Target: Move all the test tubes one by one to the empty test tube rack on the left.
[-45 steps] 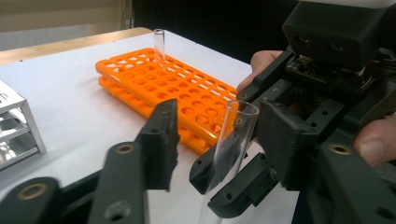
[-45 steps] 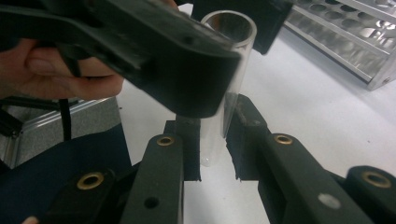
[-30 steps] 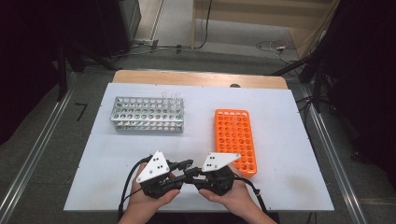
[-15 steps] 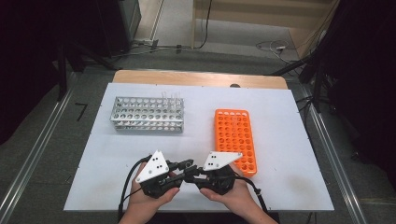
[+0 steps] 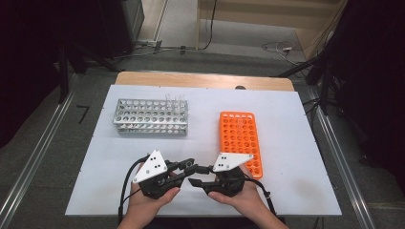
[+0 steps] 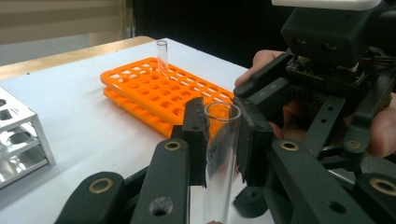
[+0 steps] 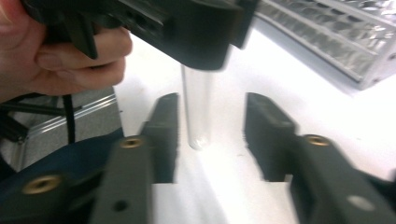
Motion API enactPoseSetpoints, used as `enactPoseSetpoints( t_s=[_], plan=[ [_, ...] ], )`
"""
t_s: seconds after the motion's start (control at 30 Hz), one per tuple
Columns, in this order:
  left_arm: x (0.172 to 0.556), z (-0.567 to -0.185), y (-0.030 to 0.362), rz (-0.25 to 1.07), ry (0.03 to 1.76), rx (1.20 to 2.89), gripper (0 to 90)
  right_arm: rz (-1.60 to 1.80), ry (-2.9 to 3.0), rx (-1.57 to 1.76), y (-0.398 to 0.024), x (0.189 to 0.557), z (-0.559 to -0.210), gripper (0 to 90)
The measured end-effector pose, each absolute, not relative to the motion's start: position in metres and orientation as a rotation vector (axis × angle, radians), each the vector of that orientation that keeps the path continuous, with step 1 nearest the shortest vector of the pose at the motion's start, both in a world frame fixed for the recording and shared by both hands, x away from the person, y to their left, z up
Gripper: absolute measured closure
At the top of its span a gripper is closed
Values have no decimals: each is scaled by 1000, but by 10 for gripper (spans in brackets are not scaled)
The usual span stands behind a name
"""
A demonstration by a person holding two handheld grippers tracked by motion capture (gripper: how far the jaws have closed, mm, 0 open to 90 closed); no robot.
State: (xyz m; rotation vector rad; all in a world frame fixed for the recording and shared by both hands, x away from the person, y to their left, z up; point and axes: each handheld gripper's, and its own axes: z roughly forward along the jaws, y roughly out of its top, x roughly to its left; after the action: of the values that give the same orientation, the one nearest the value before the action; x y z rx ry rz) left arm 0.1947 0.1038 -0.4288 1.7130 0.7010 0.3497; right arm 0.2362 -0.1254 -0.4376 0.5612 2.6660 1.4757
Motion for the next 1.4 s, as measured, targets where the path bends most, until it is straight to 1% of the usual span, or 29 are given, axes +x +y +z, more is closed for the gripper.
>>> enactPoseSetpoints(
  t_s=[0.37, 0.5, 0.67, 0.77, 1.4],
  plan=[
    [201, -424, 117, 375, 737, 1690, 757, 1515, 2583, 641, -153, 244, -433, 145],
    [206, -422, 123, 386, 754, 1683, 757, 1528, 2553, 675, -167, 246, -432, 73],
    [212, -421, 128, 395, 766, 1689, 757, 1533, 2518, 702, -184, 249, -433, 14],
    [216, -421, 130, 399, 774, 1684, 757, 1540, 2510, 708, -193, 249, -434, 0],
    [252, -413, 154, 488, 848, 1672, 757, 1517, 2461, 775, -239, 249, -439, 0]
  ],
)
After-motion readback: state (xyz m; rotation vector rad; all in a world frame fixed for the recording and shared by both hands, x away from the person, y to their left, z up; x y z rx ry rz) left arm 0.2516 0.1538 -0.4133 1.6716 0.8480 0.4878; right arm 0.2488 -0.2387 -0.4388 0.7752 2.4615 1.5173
